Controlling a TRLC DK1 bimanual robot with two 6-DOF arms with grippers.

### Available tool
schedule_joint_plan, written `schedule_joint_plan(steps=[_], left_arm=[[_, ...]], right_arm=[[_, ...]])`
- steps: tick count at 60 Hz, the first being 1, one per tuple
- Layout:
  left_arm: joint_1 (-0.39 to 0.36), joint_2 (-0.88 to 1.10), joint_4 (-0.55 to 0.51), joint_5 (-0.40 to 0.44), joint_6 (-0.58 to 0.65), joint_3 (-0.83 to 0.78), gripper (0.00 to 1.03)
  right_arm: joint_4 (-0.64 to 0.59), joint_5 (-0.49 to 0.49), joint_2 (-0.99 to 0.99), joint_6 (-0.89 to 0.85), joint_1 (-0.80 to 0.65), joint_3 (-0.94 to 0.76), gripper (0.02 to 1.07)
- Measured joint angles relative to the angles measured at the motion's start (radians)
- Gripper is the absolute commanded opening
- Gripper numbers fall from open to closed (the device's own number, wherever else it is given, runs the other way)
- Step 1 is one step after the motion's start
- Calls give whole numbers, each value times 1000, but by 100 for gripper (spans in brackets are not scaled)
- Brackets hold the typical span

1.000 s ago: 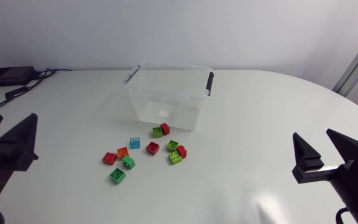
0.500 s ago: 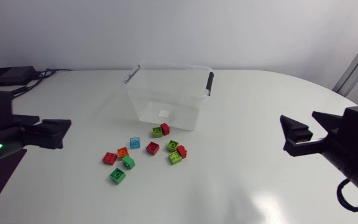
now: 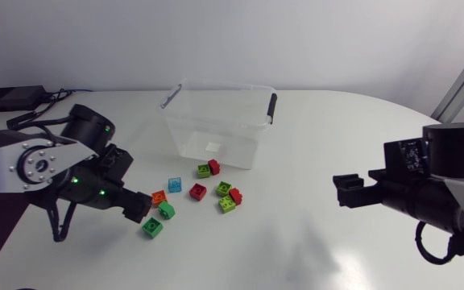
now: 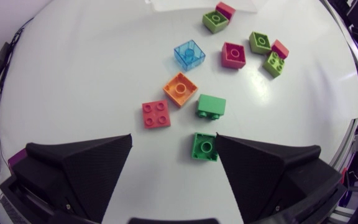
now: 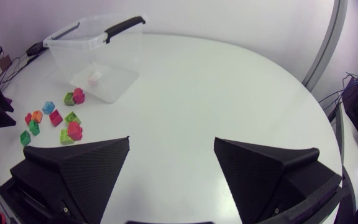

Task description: Place the duplo bricks in the container

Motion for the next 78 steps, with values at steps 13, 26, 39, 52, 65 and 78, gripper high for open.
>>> schedule_joint_plan(steps=[13, 26, 39, 52, 65, 78], left_arm=[[-56, 158, -45, 1, 1, 48, 88], [-75, 280, -54, 4, 1, 80, 77], [-92, 346, -60, 34, 0, 108, 42], [-137, 351, -68, 64, 10, 115, 28], [-155, 322, -140, 71, 25, 115, 28], [-84, 157, -185, 79, 43, 161, 28]], right_arm=[[-48, -100, 68, 0, 16, 15, 101], [-58, -170, 123, 0, 19, 33, 101], [-71, -203, 192, -31, 56, 49, 101], [-72, -211, 293, -38, 153, 121, 100], [-40, -206, 474, -34, 262, 223, 80], [-9, -206, 635, -34, 304, 326, 80]])
